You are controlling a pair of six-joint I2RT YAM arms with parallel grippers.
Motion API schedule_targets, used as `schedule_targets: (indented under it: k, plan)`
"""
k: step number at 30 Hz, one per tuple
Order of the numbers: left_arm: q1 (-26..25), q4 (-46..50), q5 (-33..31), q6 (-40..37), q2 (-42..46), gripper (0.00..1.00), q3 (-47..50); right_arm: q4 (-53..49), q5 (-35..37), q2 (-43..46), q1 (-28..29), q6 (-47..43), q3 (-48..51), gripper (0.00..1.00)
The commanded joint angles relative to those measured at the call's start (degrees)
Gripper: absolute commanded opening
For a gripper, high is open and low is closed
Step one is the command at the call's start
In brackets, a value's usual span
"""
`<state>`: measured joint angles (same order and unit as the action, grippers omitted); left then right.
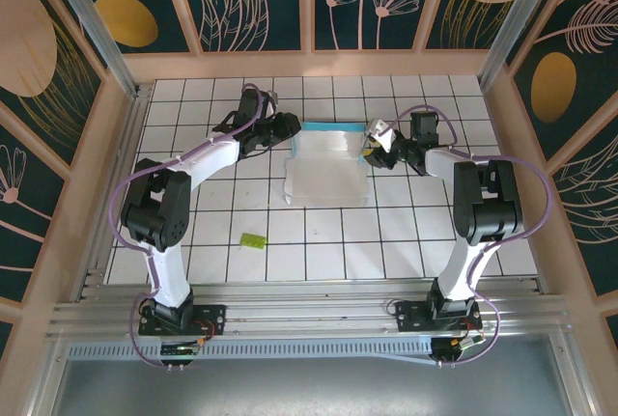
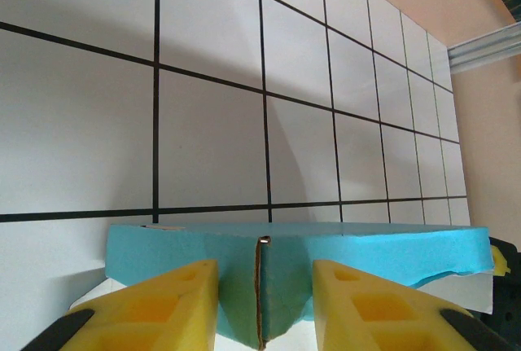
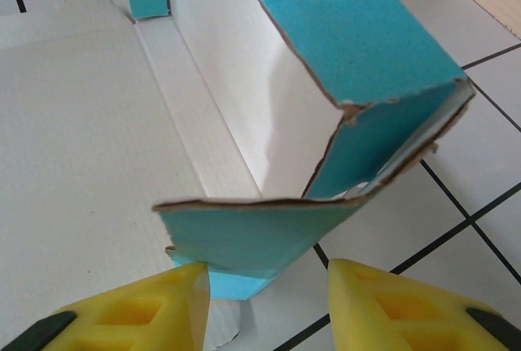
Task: Fold the paper box
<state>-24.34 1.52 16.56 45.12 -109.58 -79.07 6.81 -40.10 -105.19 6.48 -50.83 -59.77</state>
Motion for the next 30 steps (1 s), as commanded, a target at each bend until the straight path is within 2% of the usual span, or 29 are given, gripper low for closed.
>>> schedule_targets:
  k: [1, 18, 25, 30]
  plan:
    - [-0.27, -0.36, 1.50, 0.12, -0.20, 0.34, -0.91, 0.90, -0.25, -0.97, 0.46, 4.83, -1.86, 0.43]
    - [-0.27, 0.61, 2.87, -0.39, -1.15, 0.34, -1.34, 0.05, 2.74, -5.50, 3.01, 6.97, -9.08, 0.41]
    - [-0.32, 1.19, 3.05, -0.56, -1.40, 0.34, -1.96, 0.13, 3.17, -7.10, 3.58, 7.50, -11.48, 0.47]
    - [-0.29, 1.56, 2.88, -0.76, -1.25, 0.34, -2.14, -1.00, 3.89, -8.70, 3.85, 6.71, -14.16, 0.44]
